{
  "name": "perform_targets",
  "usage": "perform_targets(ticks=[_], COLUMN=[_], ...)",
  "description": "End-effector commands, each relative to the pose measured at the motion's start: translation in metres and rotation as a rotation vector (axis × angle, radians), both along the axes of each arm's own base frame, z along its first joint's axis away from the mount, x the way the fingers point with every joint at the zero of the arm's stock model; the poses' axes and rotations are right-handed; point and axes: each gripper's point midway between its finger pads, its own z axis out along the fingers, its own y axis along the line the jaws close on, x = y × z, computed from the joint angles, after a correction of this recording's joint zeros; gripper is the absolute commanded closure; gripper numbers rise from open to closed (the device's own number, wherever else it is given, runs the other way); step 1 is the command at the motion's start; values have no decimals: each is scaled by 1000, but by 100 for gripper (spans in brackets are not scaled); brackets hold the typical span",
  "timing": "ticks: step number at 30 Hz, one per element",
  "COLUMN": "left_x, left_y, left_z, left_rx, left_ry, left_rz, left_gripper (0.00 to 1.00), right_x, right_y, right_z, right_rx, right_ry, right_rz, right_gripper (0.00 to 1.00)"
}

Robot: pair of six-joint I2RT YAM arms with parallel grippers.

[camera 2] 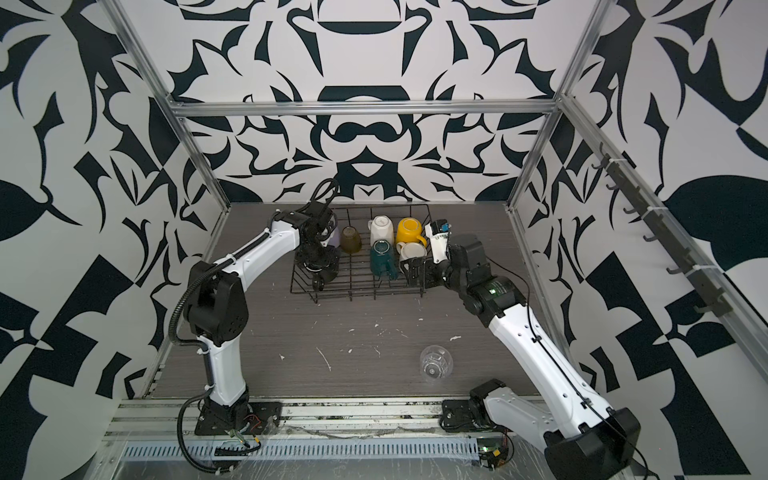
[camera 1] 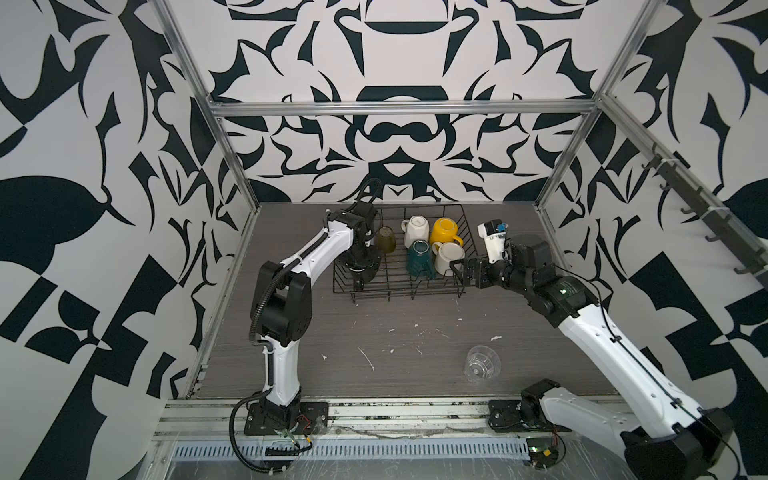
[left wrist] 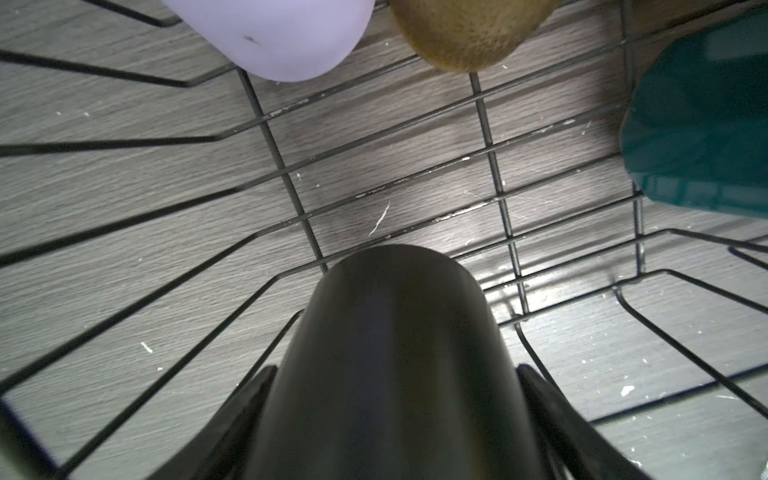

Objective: Load the cups into the dish rack
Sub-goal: 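Open the left gripper to release the black mug in the rack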

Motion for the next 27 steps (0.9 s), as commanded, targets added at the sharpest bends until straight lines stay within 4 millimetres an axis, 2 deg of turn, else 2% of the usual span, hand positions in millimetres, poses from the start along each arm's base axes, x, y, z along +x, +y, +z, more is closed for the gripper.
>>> perform_targets(ticks=[1, 10, 18, 23, 27], left_x=[-1, 5, 12, 11, 12], left_y=[1, 11, 10, 9, 8], left_z=[-1, -28, -31, -32, -30], left_rx=[19, 115, 110, 110, 101], left_ry=[12, 50, 30, 35, 28], left_rz=[2, 18, 24, 24, 24], left_gripper=[56, 50, 43, 30, 25], right_x=[-1, -3, -3, -3, -3], right_y=[-3, -4, -4, -4, -4], right_z=[6, 4, 4, 4, 4], right_rx=[-2, -2, -4, -2, -5], right_ry=[-27, -22, -21, -21, -20], right_rz=[-2, -4, -3, -3, -3], right_gripper=[2, 2, 2, 2, 2])
